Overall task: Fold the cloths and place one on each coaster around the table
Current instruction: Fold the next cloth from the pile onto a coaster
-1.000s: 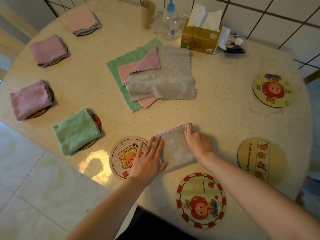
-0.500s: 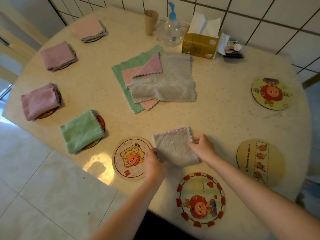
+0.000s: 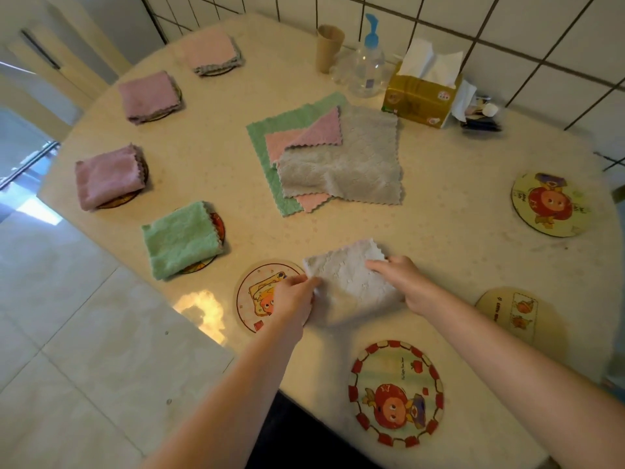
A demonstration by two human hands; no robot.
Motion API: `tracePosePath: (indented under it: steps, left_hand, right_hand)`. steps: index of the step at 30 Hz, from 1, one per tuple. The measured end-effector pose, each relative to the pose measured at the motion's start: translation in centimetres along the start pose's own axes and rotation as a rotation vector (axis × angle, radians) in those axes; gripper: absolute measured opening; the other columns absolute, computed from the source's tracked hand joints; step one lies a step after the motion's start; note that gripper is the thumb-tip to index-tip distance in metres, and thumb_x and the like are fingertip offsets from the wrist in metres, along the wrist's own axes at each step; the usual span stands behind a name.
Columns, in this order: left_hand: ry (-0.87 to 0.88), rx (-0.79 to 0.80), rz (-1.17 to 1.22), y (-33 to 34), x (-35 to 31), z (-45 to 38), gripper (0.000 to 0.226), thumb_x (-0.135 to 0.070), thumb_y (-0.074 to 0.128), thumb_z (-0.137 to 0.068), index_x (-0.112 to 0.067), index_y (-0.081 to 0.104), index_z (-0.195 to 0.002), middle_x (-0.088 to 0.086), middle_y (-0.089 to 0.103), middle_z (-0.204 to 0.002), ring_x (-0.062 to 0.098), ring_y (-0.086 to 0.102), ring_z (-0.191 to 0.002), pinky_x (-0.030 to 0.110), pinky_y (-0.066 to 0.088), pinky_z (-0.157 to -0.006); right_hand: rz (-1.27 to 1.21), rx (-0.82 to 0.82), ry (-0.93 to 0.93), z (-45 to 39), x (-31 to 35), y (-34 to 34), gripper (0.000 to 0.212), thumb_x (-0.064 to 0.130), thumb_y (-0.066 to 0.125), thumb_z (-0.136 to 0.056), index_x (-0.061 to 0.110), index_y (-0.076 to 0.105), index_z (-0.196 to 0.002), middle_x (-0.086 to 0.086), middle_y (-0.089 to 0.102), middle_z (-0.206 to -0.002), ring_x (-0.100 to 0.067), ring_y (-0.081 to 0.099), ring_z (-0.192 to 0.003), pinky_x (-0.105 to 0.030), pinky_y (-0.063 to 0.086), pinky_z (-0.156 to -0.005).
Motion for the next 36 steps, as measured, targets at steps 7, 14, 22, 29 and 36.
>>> tracePosePath:
  steps: [7, 14, 22, 29, 36]
  left_hand:
    - [0.005, -0.158, 0.018, -10.4, 1.1, -0.9, 0.013, -0.015, 0.070, -0.083, -0.008, 0.064, -0.093, 0.009, 0.062, -0.084, 0.022, 0.058, -0.070, 0.037, 0.055, -0.072]
    - [-0.002, -0.242, 0.030, -14.2, 3.3, -2.8, 0.011, -0.015, 0.070, -0.085, -0.014, 0.061, -0.090, 0.011, 0.064, -0.098, 0.030, 0.064, -0.093, 0.042, 0.058, -0.079]
    - [0.177, -0.348, -0.381, -14.9, 0.9, -3.4, 0.034, -0.024, 0.069, -0.084, -0.014, 0.057, -0.114, 0.002, 0.060, -0.109, 0.019, 0.058, -0.090, 0.034, 0.050, -0.076]
    - [0.663, -0.337, -0.795, -11.1, -8.5, -3.9, 0.044, -0.021, 0.064, -0.085, -0.018, 0.050, -0.126, 0.004, 0.047, -0.127, 0.024, 0.046, -0.117, 0.034, 0.045, -0.083]
    - [0.937, -0.119, -0.958, -2.6, -19.2, -8.8, 0.036, -0.021, 0.057, -0.090, -0.015, 0.053, -0.125, 0.006, 0.051, -0.126, 0.027, 0.046, -0.117, 0.038, 0.043, -0.094]
  right_hand:
    - [0.139, 0.218, -0.113, 1.1, 3.1, 9.9, 0.022, 0.019, 0.062, -0.083, 0.004, 0.063, -0.100, -0.019, 0.070, -0.099, -0.034, 0.068, -0.090, -0.035, 0.050, -0.064]
    - [0.431, 0.129, -0.236, 0.1, 3.5, 13.9, 0.022, 0.029, 0.065, -0.082, 0.010, 0.065, -0.094, -0.006, 0.069, -0.093, -0.022, 0.065, -0.087, -0.034, 0.051, -0.073]
    - [0.662, 0.081, -0.328, -1.5, 4.7, 12.6, 0.019, 0.033, 0.068, -0.083, 0.015, 0.062, -0.083, 0.002, 0.062, -0.077, -0.016, 0.058, -0.074, -0.025, 0.043, -0.065]
    - [0.738, -0.097, -0.342, -4.9, 9.7, 5.6, 0.006, 0.016, 0.061, -0.086, 0.016, 0.066, -0.089, -0.002, 0.069, -0.093, -0.016, 0.061, -0.083, -0.027, 0.050, -0.076]
    - [0.768, -0.309, -0.467, -8.8, 19.0, 1.1, 0.006, 0.018, 0.058, -0.088, 0.016, 0.064, -0.087, -0.004, 0.067, -0.087, -0.023, 0.063, -0.084, -0.028, 0.046, -0.068]
Point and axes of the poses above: each hand's wrist, its own z-axis away from the middle knuckle, its own y-axis out of the palm, x = y × z, the point moved 9 cm from there along -z, towards the middle knuckle
